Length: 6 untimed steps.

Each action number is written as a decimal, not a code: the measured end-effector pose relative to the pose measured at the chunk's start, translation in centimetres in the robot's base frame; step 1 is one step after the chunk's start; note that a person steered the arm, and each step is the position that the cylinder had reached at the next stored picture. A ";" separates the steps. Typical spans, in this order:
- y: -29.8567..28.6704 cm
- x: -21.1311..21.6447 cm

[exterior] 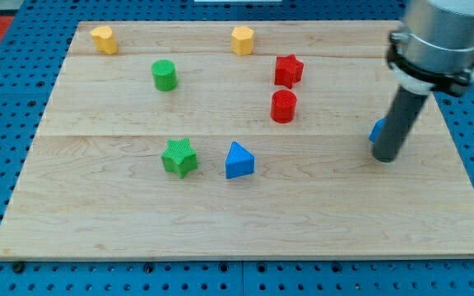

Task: Slide the blue towards the red circle

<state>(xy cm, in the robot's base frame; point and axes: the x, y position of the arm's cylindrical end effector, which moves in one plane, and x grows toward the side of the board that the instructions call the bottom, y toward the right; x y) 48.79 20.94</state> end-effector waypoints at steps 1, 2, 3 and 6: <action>3.1 -1.6; -0.4 -7.4; -2.1 -11.2; -5.0 -4.3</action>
